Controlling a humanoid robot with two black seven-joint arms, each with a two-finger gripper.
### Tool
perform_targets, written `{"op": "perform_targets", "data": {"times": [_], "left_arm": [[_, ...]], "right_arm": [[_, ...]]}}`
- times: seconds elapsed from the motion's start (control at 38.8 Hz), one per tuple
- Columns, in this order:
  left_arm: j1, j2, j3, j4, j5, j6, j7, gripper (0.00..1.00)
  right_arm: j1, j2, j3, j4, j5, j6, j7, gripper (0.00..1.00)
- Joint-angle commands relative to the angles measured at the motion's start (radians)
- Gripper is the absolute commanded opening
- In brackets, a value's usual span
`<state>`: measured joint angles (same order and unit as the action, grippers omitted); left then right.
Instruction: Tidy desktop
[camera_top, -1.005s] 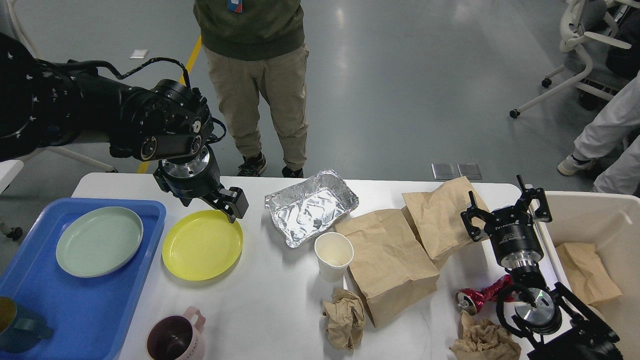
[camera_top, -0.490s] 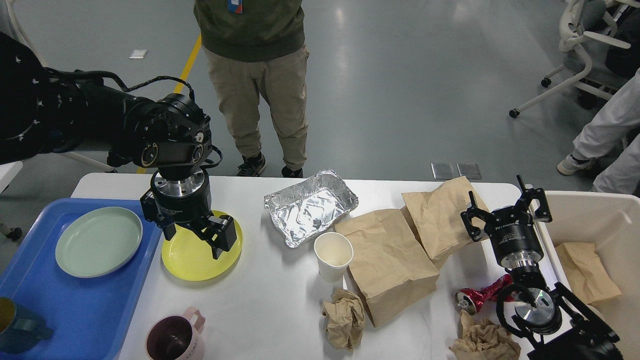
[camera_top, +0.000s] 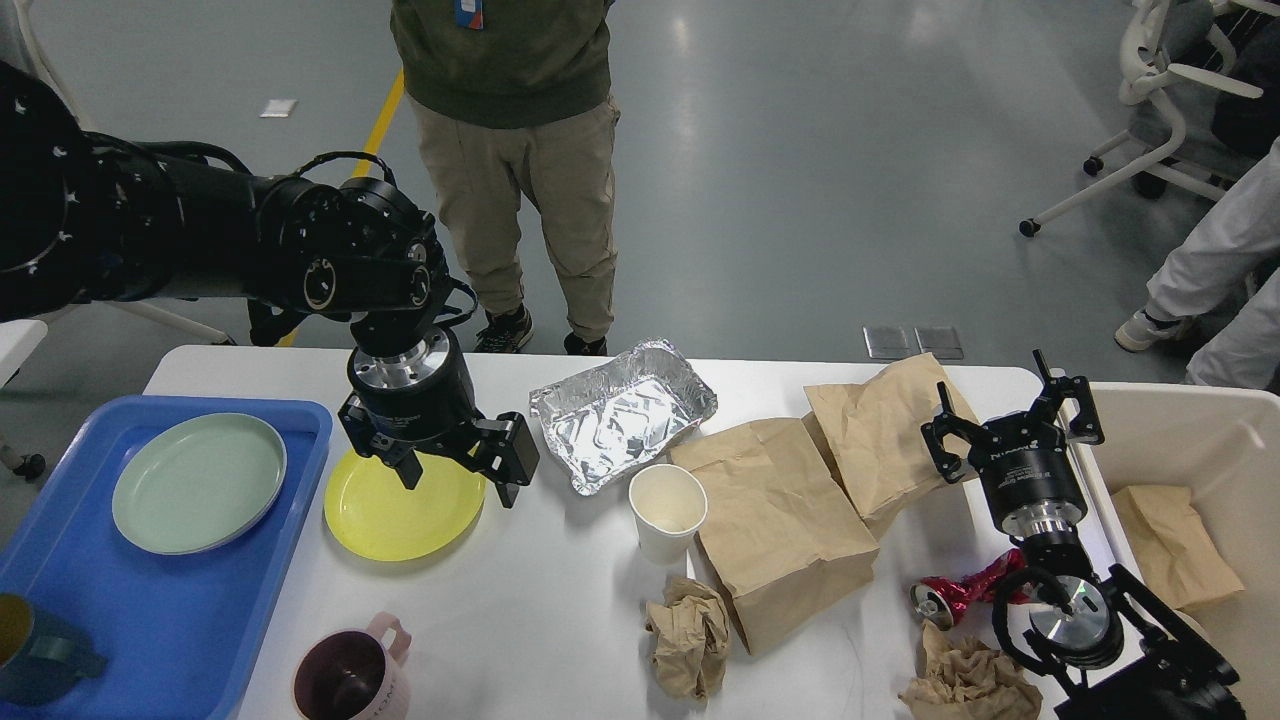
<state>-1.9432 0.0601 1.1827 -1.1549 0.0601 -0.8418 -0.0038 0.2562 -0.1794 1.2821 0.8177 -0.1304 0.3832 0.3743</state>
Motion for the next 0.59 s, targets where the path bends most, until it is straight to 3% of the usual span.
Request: {"op": "perform_targets", "data": {"times": [0.0,0.28,0.44,0.57], "left_arm": [[0.012,-0.003,-0.011,-0.02,-0.009,0.0,0.01,0.96],[-0.005,0.015,-0.006,-0.106,0.038,-0.083,0.056,0.95],[-0.003,0.032,0.021,-0.189,0.05,-0.062,0.065,0.93],[-0.003,0.037,0.06,-0.268,0.084,0.019,0.08,0.92]], "right_arm": [[0.0,0.0,0.0,0.0,0.0,0.0,0.0,1.0],[0.0,0.0,0.0,0.0,0.0,0.0,0.0,1.0],[0.0,0.0,0.0,0.0,0.0,-0.001,0.0,1.0],[0.0,0.0,0.0,0.0,0.0,0.0,0.0,1.0]]}}
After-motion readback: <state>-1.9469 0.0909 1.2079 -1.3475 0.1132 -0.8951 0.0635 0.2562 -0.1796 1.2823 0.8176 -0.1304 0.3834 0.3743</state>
